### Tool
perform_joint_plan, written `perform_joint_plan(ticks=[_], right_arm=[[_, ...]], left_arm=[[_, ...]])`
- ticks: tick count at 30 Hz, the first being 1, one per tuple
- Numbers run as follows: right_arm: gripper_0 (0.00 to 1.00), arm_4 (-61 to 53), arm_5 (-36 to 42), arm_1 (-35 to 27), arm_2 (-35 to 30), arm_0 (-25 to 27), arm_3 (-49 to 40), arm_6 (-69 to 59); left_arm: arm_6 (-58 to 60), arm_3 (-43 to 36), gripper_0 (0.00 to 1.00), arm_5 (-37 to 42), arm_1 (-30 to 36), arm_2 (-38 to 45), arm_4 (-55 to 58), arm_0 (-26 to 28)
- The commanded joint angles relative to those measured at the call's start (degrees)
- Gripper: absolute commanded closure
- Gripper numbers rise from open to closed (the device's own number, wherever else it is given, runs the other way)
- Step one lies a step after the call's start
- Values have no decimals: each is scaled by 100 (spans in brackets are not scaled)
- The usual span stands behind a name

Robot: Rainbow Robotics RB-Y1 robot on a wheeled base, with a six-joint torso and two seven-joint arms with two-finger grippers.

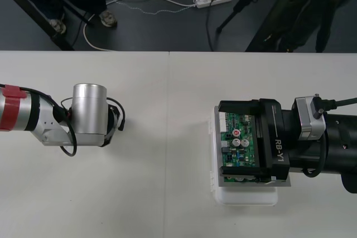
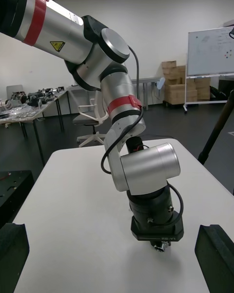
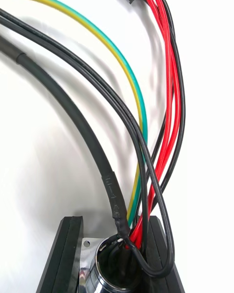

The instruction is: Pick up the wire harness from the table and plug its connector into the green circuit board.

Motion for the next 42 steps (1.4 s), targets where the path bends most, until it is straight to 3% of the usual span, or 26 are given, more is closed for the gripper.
perform_joint_plan(ticks=[1, 14, 26, 36, 42], right_arm=[[0, -149, 41, -118, -60, 31, -52, 59], [0, -201, 41, -118, -95, 23, -52, 59], [0, -245, 41, -118, -121, 23, -52, 59], [0, -307, 50, -118, -209, 23, -52, -91], [0, -483, 41, -118, -236, 23, -52, -161]], left_arm=[[-634, -160, 100, -733, 170, 838, 465, 143], [-739, -723, 100, -2104, 838, 2728, 1898, 135], [-458, -248, 100, -2790, 1146, 4126, 3445, 214], [694, 112, 100, -3845, 1216, 6358, 4236, 970], [1546, -46, 100, -3845, 1163, 7940, 4578, 1699]])
